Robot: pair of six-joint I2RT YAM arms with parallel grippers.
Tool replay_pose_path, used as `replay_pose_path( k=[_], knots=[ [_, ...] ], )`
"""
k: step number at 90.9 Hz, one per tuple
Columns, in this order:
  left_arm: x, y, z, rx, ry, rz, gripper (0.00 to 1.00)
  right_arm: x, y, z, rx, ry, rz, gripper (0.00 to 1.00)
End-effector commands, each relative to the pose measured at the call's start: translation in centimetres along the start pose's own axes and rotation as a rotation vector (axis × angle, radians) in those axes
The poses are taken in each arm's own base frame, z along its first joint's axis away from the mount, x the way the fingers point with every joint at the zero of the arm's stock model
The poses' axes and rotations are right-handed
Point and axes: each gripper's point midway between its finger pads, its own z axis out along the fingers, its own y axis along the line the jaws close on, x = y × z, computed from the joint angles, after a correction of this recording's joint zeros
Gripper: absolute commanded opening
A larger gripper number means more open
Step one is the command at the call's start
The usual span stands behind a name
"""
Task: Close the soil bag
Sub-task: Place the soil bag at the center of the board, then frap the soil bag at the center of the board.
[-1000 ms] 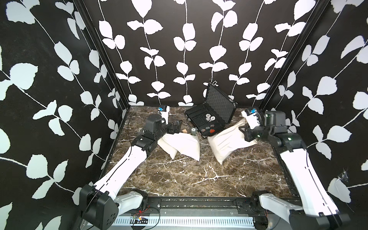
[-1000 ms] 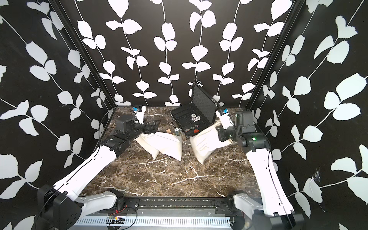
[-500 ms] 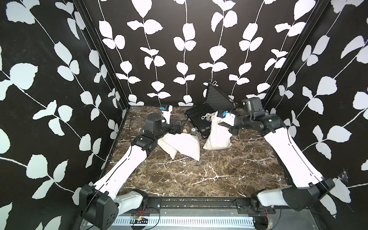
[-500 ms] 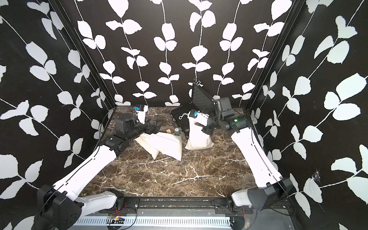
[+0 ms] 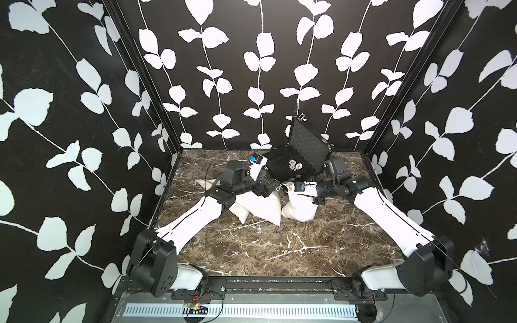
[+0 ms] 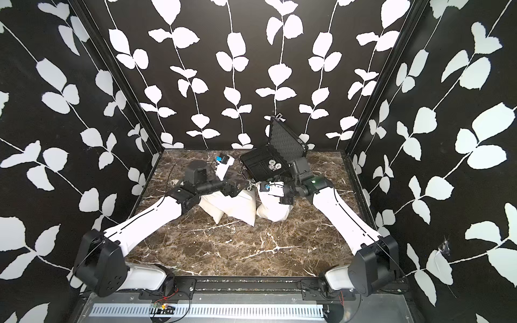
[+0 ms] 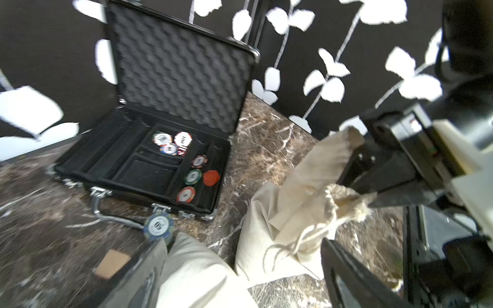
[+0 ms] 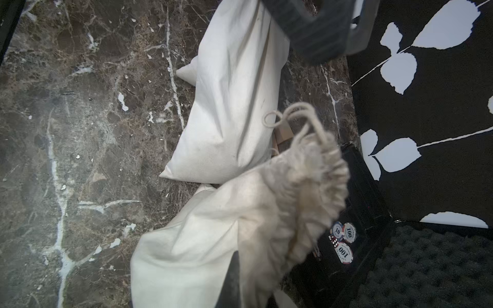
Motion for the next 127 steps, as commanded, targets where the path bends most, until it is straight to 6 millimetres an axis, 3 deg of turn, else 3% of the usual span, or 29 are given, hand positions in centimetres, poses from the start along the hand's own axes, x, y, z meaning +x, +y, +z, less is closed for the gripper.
replay_pose_path(
  k=[1,17,34,43,51,62,70,80,83,90,96,119,127],
  knots=[
    [-1.3,-2.6,0.0,0.135,-0.032,0.162,0.90,-1.8,-1.2,-1.1,0.064,-0.049,-0.070,0.00],
    [-0.2,-3.8,0.9,0.216,-0.012,0.233,0.88,-1.8,-1.0,-1.0,0.053,-0.051,-0.067,0.00],
    [0.4,-4.3,2.7,0.266,0.034,0.243,0.73,-2.3,-0.9,-1.3,0.059,-0.074,-0.070,0.00],
    [0.3,-4.9,3.0,0.284,0.034,0.261,0.56,-2.2,-0.9,-1.3,0.064,-0.073,-0.066,0.00],
    [0.5,-5.2,3.0,0.293,0.050,0.263,0.33,-2.0,-1.1,-1.3,0.075,-0.063,-0.058,0.00],
    [0.8,-5.2,2.0,0.260,0.067,0.275,0.01,-0.6,-2.4,-1.5,0.157,-0.003,-0.014,0.00],
    [-0.1,-5.3,0.4,0.204,0.035,0.293,0.00,1.0,-3.9,-2.0,0.250,0.019,0.045,0.00],
    [-3.1,-4.8,-2.1,0.078,-0.033,0.281,0.00,2.5,-6.1,-2.9,0.418,0.005,0.146,0.05],
    [-4.0,-5.0,-2.7,0.061,-0.054,0.269,0.00,2.1,-6.5,-3.3,0.452,-0.028,0.152,0.12],
    [-6.2,-5.5,-3.9,0.050,-0.098,0.237,0.00,0.4,-5.8,-3.5,0.436,-0.135,0.173,0.42],
    [-7.5,-5.9,-4.5,0.048,-0.118,0.203,0.00,-1.4,-5.6,-4.0,0.433,-0.229,0.204,0.51],
    [-9.3,-5.6,-4.4,0.030,-0.099,0.073,0.00,-8.5,-4.3,-4.8,0.478,-0.427,0.237,0.53],
    [-9.6,-5.7,-4.5,0.036,-0.106,0.049,0.00,-9.7,-4.9,-5.1,0.547,-0.472,0.308,0.50]
  ],
)
